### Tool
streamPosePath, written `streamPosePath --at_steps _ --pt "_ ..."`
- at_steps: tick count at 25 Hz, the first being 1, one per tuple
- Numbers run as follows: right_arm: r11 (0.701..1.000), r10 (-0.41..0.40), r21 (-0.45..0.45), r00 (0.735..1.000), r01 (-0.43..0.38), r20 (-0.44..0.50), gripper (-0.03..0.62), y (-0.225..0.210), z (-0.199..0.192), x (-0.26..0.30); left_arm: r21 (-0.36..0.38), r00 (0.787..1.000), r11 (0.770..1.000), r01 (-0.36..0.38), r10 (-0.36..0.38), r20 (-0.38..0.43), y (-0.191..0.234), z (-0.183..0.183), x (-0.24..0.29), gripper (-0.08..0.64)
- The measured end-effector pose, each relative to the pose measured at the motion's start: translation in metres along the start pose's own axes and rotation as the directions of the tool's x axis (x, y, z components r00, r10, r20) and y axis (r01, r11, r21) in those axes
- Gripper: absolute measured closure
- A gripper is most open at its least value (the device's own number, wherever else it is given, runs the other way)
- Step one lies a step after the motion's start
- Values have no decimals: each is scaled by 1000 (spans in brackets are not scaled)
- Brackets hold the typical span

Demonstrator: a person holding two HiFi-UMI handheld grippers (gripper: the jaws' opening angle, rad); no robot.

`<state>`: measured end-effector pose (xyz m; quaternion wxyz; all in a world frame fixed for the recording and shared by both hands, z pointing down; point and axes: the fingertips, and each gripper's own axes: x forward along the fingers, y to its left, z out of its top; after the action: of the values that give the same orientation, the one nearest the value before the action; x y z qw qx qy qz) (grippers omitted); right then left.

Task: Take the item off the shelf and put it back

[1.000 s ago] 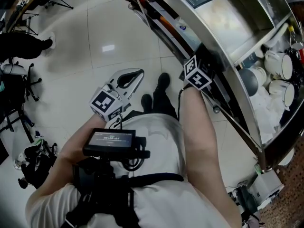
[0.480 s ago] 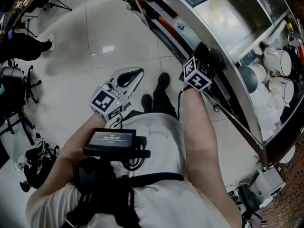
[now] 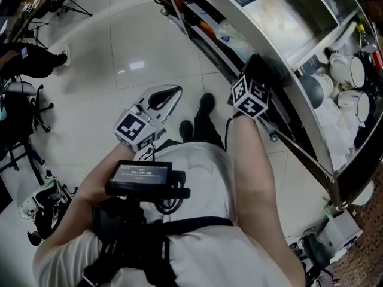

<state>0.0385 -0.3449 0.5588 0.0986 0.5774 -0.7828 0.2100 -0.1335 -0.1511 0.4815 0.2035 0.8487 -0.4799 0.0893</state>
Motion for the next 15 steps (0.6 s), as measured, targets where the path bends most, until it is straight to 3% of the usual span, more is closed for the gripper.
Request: streamPosePath --at_steps 6,15 --pt "1000 15 -15 1000 -15 3 586 1 0 -13 14 1000 1000 3 -3 18 -5 3 -5 543" --pt "993 110 -43 994 -110 -11 586 23 -7 -61 7 1000 1000 -20 20 25 -15 2 -33 546"
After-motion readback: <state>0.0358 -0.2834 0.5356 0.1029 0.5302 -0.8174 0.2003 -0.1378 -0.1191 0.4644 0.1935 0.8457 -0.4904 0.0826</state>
